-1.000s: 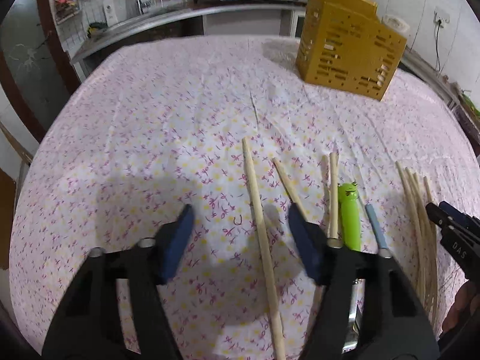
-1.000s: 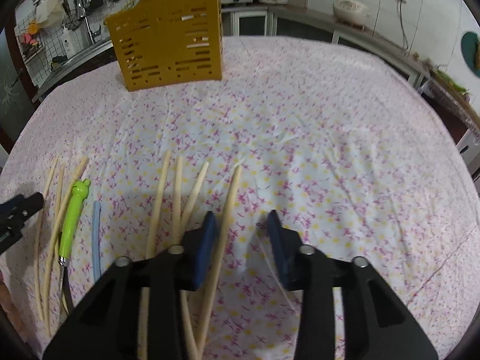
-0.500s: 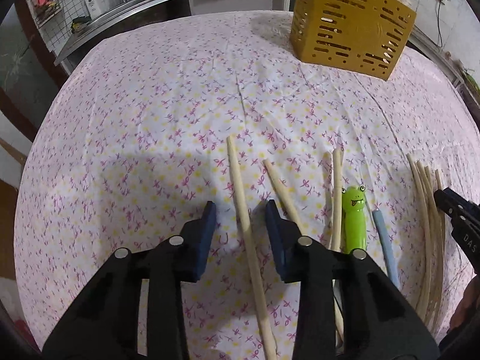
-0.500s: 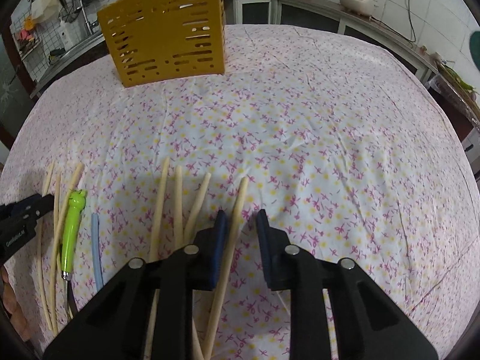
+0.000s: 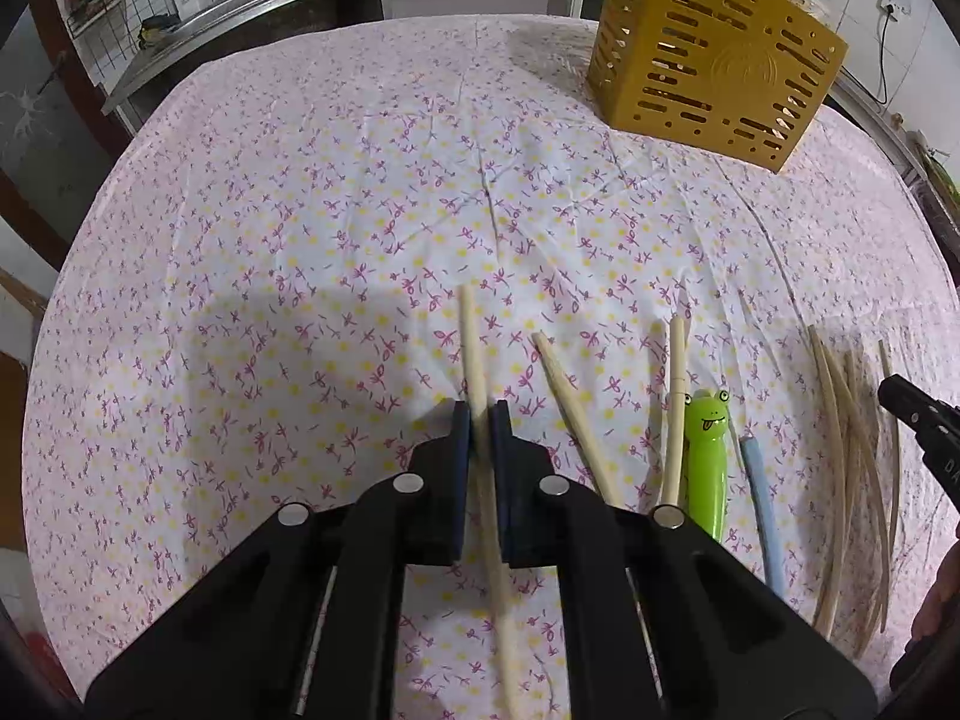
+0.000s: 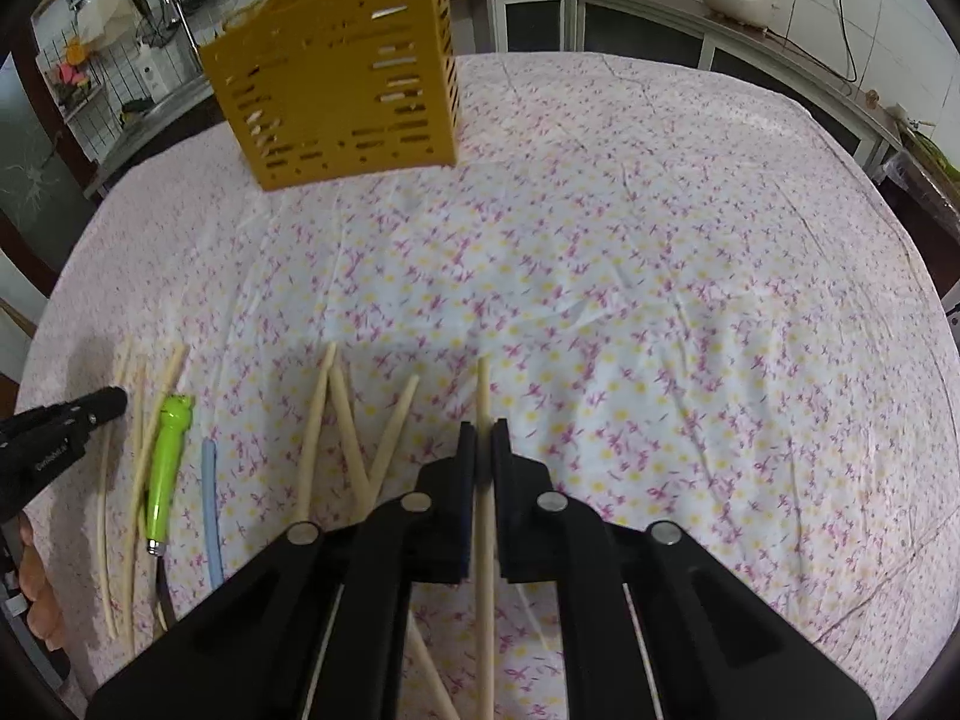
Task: Organize utensils
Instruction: 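Reach the right gripper to a wooden chopstick and close on it, then lift the chopstick with the right gripper and lower it into the yellow holder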
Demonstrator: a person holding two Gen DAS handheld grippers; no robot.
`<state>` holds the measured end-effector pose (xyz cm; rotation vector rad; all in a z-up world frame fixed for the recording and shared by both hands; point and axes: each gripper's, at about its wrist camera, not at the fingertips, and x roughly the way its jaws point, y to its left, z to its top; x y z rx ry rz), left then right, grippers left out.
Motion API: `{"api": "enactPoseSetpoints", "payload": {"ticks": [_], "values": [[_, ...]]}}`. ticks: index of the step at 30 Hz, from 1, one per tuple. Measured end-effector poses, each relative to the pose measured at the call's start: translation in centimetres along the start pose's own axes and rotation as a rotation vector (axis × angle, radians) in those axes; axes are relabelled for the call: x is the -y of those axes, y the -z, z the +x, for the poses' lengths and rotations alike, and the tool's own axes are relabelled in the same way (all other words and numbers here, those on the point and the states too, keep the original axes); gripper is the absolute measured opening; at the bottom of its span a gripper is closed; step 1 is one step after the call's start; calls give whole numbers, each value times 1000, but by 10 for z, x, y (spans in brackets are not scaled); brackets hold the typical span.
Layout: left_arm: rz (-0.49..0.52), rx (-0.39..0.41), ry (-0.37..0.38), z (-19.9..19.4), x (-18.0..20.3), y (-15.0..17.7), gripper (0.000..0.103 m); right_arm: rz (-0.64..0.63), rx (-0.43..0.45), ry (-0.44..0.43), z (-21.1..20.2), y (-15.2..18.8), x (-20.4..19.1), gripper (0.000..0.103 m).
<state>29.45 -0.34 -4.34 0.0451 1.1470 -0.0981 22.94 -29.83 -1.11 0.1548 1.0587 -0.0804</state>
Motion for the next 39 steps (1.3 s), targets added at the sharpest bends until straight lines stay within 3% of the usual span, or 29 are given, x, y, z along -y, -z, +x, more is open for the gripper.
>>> {"api": "enactPoseSetpoints", "payload": {"ticks": [10, 23, 30, 34, 39], "values": [[-10, 68, 68, -29, 4, 4, 4, 19, 109, -38, -28, -13, 15, 6], [-1, 379, 173, -117, 20, -27, 4, 21, 352, -91, -80, -44, 9, 6], [10, 488, 235, -137, 37, -54, 4, 21, 512, -130, -107, -78, 6, 6], [25, 523, 257, -140, 47, -68, 4, 6, 600, -142, -124, -97, 3, 6], [24, 528, 279, -134, 50, -80, 4, 1, 634, -155, -128, -111, 2, 6]]}}
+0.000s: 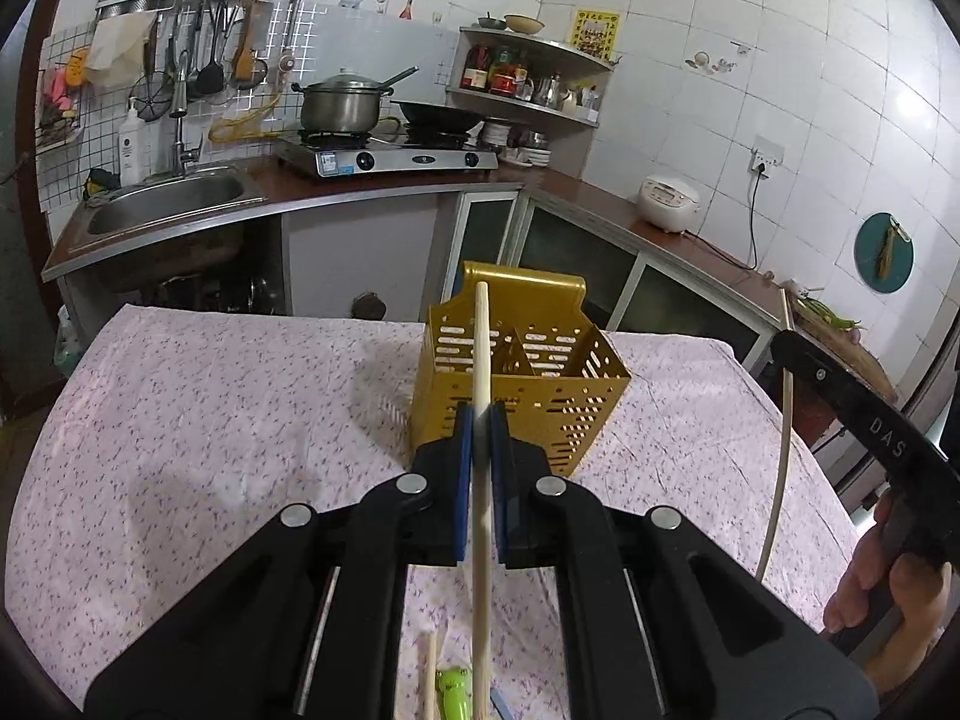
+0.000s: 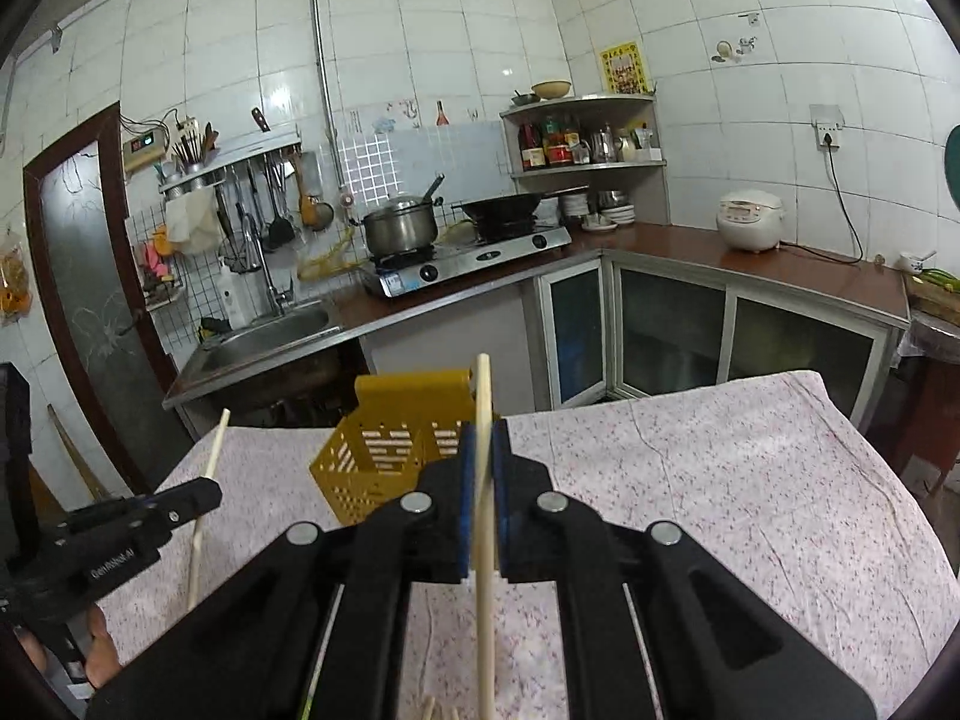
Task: Organize utensils
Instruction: 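Lift the chopstick with the right gripper and lower it into the yellow holder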
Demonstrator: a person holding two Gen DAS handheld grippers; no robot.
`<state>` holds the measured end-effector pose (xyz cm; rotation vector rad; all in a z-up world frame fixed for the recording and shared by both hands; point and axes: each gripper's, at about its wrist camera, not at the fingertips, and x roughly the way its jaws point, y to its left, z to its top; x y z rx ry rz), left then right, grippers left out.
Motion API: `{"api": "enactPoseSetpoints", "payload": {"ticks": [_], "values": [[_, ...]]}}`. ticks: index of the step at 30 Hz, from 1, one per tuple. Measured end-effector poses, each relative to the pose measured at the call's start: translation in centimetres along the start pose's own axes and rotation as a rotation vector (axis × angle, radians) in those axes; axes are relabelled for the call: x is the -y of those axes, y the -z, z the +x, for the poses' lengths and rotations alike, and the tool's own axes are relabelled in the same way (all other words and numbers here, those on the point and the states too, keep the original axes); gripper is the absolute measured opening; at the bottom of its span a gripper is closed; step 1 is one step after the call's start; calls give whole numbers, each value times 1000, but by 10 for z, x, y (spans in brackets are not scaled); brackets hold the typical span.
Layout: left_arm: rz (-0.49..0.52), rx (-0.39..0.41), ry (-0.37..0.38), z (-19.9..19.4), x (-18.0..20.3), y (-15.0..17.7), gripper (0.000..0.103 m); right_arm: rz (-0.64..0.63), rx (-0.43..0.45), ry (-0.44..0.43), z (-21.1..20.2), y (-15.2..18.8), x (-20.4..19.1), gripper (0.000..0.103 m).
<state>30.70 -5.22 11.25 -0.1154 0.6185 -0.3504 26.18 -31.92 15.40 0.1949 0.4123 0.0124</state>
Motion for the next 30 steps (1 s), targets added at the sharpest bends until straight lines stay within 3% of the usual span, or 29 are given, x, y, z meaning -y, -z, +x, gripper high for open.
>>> {"api": "enactPoseSetpoints", "payload": {"ticks": [9, 14, 18, 22, 30], "values": [[-17, 45, 8, 10, -2, -29, 4, -7, 40, -6, 22, -17, -5, 6], [-5, 173, 40, 14, 1, -67, 4, -40, 124, 7, 35, -44, -15, 6], [-13, 216, 78, 28, 3, -95, 4, -37, 170, 10, 41, -71, -18, 6], [11, 279, 71, 42, 8, -117, 4, -52, 202, 13, 43, -95, -25, 6], [14, 347, 66, 85, 3, -126, 4, -49, 198, 5, 68, -104, -27, 6]]}}
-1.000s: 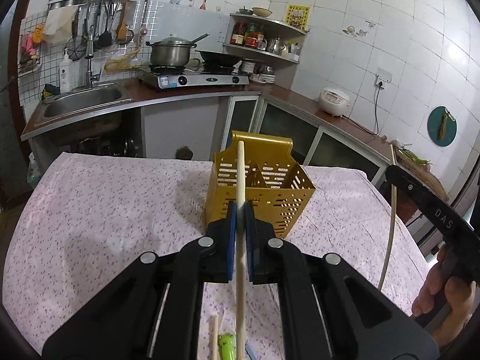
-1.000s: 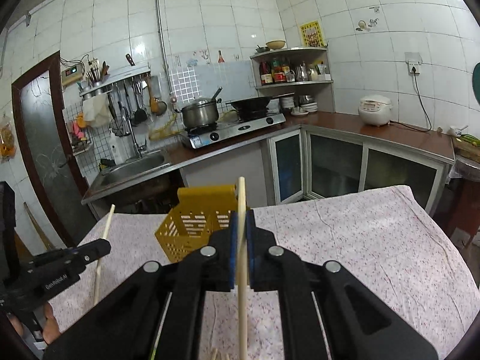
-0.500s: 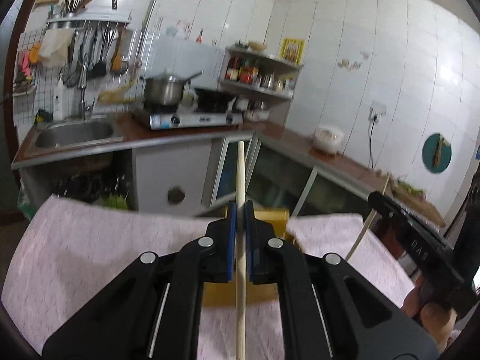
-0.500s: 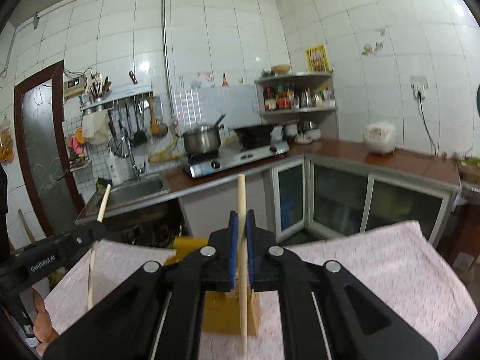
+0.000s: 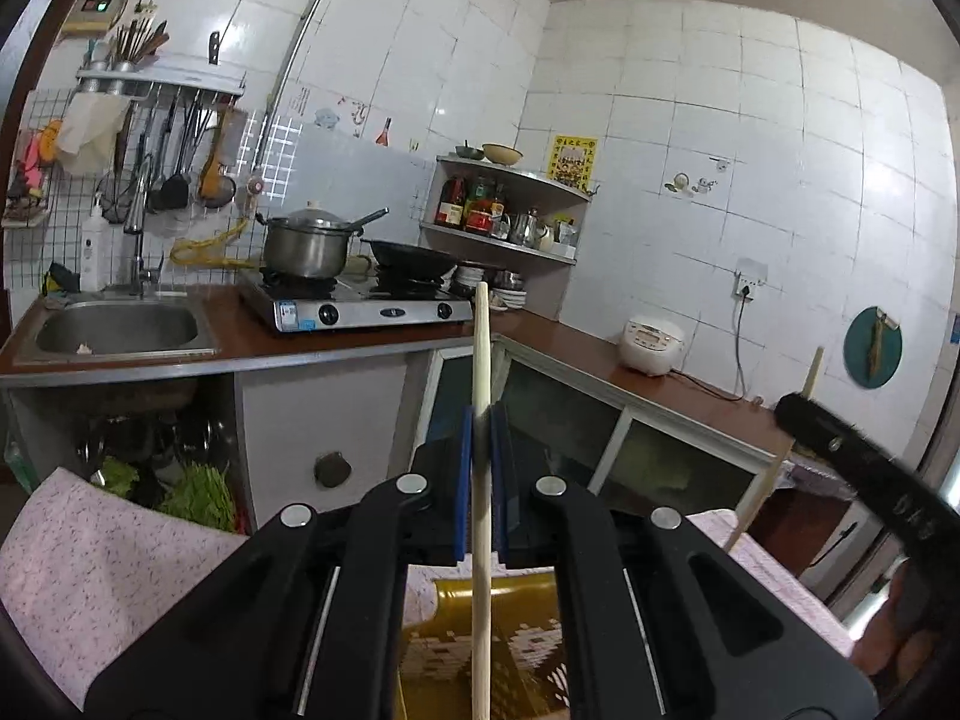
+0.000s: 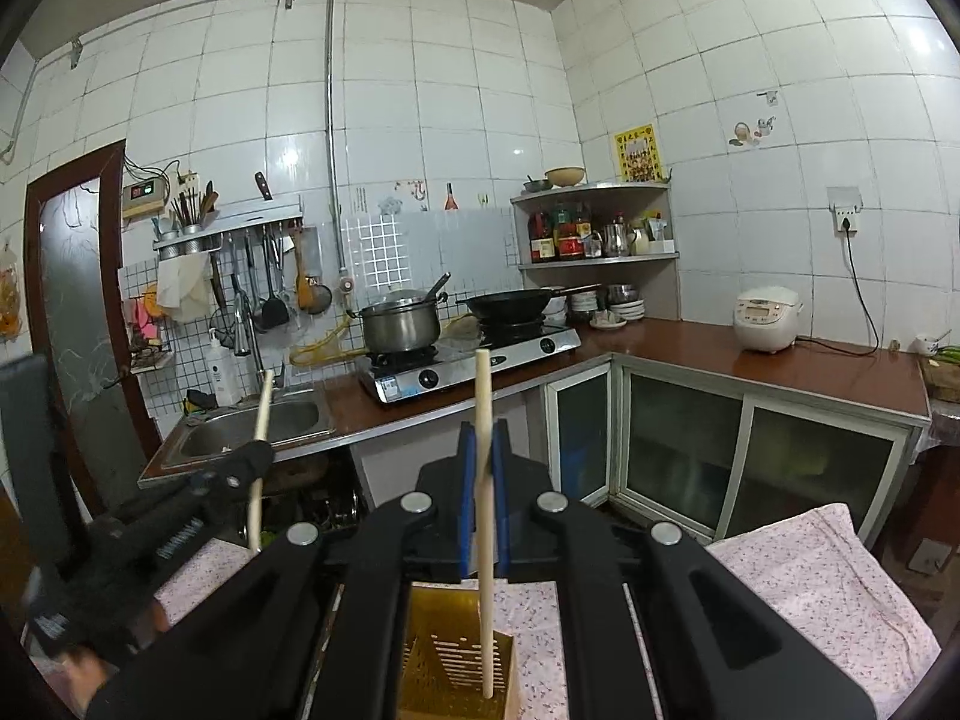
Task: Organize utensils
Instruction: 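Lift the chopstick with the right gripper and lower it into the yellow holder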
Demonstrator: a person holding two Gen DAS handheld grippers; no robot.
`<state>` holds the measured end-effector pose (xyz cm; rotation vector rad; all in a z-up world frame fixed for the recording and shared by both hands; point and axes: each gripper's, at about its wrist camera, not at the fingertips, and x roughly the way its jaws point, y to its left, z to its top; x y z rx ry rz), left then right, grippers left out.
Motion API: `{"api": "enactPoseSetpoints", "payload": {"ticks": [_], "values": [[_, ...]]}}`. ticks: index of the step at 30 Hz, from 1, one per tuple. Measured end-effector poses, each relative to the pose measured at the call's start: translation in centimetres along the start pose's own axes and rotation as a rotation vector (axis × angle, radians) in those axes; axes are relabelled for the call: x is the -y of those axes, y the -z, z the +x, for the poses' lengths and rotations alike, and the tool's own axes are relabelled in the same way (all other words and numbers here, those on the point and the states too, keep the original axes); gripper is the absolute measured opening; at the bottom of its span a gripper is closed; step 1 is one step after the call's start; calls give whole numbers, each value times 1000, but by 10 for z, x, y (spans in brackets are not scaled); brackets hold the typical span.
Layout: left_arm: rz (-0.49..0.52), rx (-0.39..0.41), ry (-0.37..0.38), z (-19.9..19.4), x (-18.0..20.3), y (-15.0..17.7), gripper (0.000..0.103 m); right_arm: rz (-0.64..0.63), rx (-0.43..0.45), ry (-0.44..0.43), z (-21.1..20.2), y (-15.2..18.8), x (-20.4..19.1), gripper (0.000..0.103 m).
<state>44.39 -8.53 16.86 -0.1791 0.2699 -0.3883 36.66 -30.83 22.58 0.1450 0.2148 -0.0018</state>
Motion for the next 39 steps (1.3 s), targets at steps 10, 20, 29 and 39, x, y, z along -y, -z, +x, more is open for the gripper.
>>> {"api": "enactPoseSetpoints", "payload": {"ticks": [10, 20, 29, 39], "values": [[55, 105, -40, 21, 0, 29, 4, -44, -37, 3, 24, 23, -3, 6], [62, 120, 37, 12, 1, 16, 4, -46, -41, -9, 28, 31, -1, 6], [66, 68, 27, 19, 2, 12, 4, -53, -58, -8, 31, 39, 3, 6], [80, 36, 22, 16, 3, 15, 4, -46, -68, -16, 34, 43, 1, 6]]}}
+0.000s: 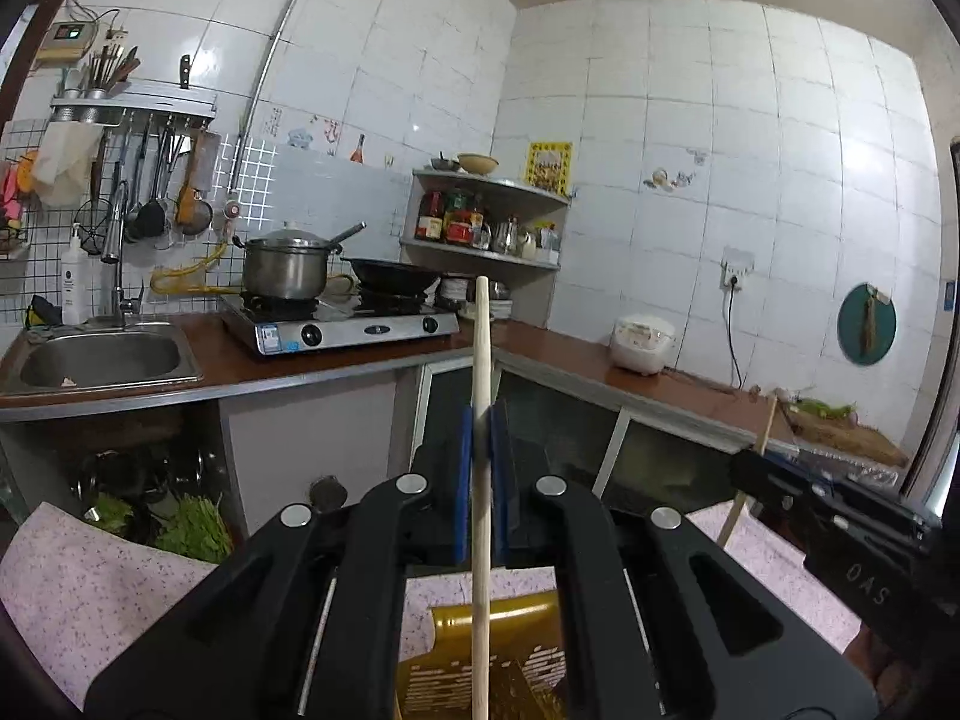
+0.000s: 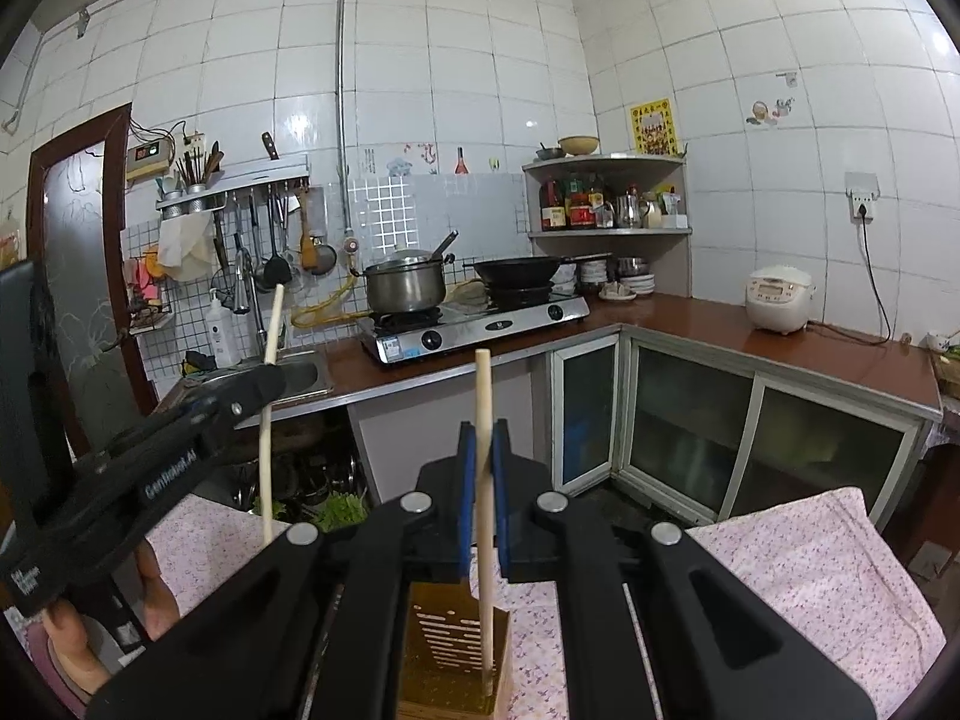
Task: Organize utensils
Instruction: 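Lift the chopstick with the right gripper and lower it into the yellow holder, then open the right gripper and withdraw it back over the chopsticks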
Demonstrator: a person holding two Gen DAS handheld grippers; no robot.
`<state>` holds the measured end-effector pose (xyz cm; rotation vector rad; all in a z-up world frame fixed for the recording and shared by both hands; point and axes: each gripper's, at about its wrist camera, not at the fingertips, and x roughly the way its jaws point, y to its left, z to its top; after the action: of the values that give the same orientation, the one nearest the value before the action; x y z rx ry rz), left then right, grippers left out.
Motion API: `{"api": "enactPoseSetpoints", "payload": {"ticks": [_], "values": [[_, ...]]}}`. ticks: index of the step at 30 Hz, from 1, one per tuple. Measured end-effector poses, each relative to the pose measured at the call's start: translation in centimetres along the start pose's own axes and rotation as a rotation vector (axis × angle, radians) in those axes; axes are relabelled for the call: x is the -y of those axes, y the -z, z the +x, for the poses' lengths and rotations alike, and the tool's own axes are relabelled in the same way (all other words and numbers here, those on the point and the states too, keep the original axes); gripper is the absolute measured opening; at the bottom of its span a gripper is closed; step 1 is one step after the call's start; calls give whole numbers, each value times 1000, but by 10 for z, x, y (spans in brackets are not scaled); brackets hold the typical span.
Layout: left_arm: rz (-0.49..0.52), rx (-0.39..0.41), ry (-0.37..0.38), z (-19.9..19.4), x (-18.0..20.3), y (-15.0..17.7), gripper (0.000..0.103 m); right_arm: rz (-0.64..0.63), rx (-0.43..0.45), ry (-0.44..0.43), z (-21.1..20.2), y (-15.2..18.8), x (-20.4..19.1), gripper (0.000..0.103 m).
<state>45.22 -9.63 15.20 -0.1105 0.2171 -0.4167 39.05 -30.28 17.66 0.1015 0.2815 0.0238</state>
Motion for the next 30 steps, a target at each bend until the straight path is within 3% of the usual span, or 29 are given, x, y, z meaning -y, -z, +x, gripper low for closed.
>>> {"api": "enactPoseSetpoints", "payload": {"ticks": [3, 5, 11, 19, 30], "values": [[42, 58, -52, -7, 5, 7, 4, -9, -7, 4, 1, 5, 1, 6], [31, 27, -23, -4, 4, 11, 4, 1, -21, 0, 3, 7, 3, 6], [53, 33, -31, -5, 4, 24, 5, 6, -52, -9, 5, 14, 2, 6], [47, -59, -37, -6, -6, 55, 5, 33, -147, -32, 21, 41, 5, 6], [24, -177, -49, -11, -12, 81, 6, 32, -199, -42, 32, 68, 1, 6]]}}
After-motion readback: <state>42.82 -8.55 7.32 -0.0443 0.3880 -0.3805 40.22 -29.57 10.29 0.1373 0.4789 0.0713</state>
